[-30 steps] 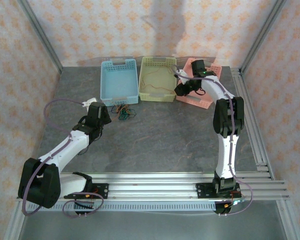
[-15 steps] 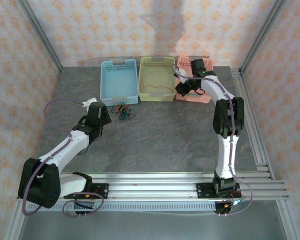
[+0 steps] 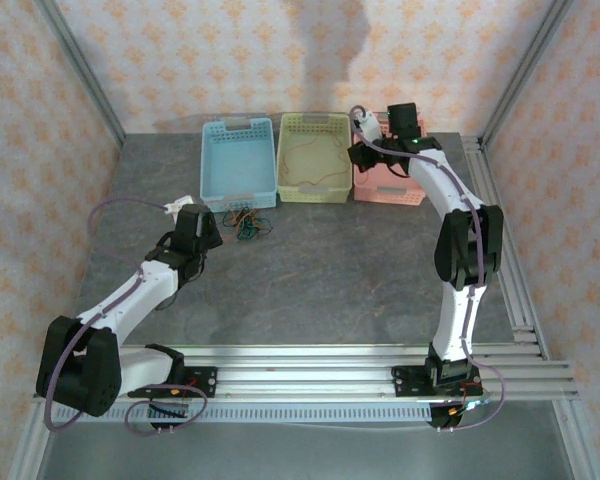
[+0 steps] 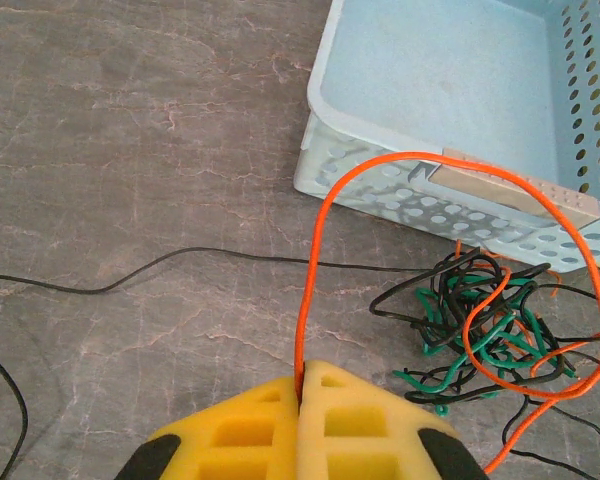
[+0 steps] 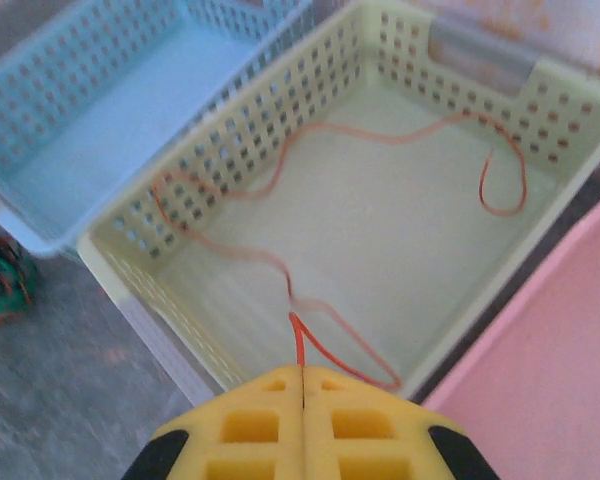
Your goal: Untangle the cables
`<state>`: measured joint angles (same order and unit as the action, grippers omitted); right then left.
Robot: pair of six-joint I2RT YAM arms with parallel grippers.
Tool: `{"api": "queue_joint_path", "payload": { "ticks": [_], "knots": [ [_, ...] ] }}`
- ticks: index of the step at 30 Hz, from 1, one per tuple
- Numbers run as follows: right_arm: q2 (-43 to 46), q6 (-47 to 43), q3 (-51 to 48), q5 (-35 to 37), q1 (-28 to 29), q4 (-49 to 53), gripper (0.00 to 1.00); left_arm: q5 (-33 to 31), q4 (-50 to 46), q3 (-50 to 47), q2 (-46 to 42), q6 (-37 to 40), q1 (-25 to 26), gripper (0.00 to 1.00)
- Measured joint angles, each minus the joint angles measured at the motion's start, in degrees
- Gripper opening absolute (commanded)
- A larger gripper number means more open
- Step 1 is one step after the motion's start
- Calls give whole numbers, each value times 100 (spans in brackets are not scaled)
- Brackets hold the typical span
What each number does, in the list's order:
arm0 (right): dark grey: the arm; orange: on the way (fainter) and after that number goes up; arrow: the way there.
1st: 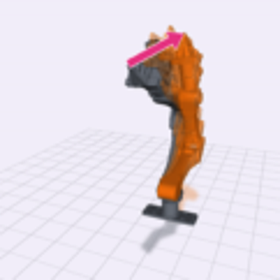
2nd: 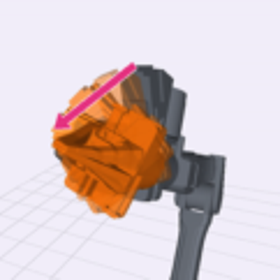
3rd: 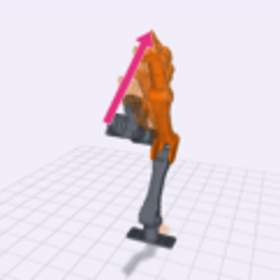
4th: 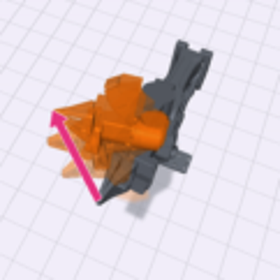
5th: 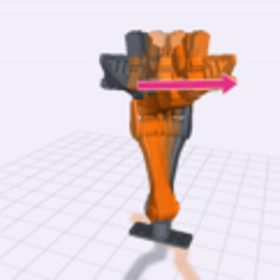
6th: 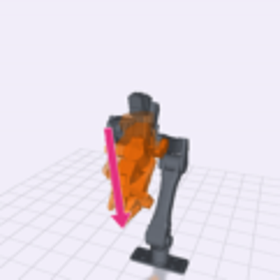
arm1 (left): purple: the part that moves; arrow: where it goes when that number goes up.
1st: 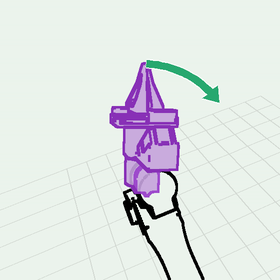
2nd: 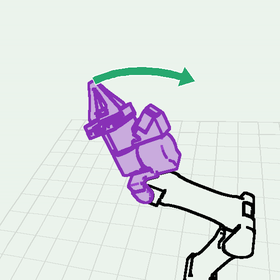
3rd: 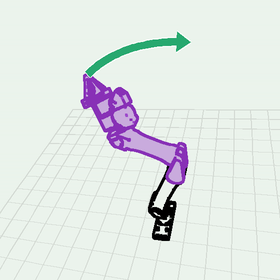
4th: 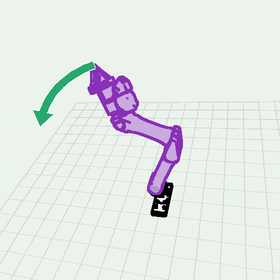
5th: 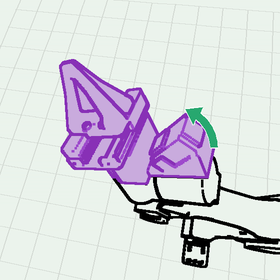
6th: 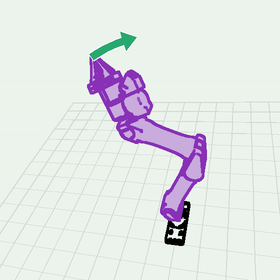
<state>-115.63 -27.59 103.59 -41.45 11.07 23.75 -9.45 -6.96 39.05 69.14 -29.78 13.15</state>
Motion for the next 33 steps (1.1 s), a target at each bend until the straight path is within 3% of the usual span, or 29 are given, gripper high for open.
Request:
{"api": "queue_joint_path", "payload": {
  "ticks": [7,13,14,15,16,19,21,26,33],
  "knots": [
    [-184,1226,385,149,339,-824,0,0,0,0,0,-2,0,0],
    [-835,2024,785,728,706,-1904,0,2,0,0,0,0,0,0],
    [-992,2175,787,800,750,-2072,7,4,0,0,0,-2,0,0],
    [-1165,2312,796,868,780,-2201,22,11,2,0,0,-2,7,0],
    [-1320,2415,798,905,800,-2275,31,22,2,0,0,0,11,0],
    [-1644,2599,686,1029,817,-2323,46,129,50,0,0,4,44,0],
    [-1475,2618,55,1191,828,-2682,50,201,138,-13,-4,26,76,0],
    [-201,2684,-1941,1360,857,-3355,48,463,433,-203,-186,175,269,0],
    [1781,2551,-4277,1016,1047,-5123,47,782,957,-404,-693,730,1132,0]
  ]
}}
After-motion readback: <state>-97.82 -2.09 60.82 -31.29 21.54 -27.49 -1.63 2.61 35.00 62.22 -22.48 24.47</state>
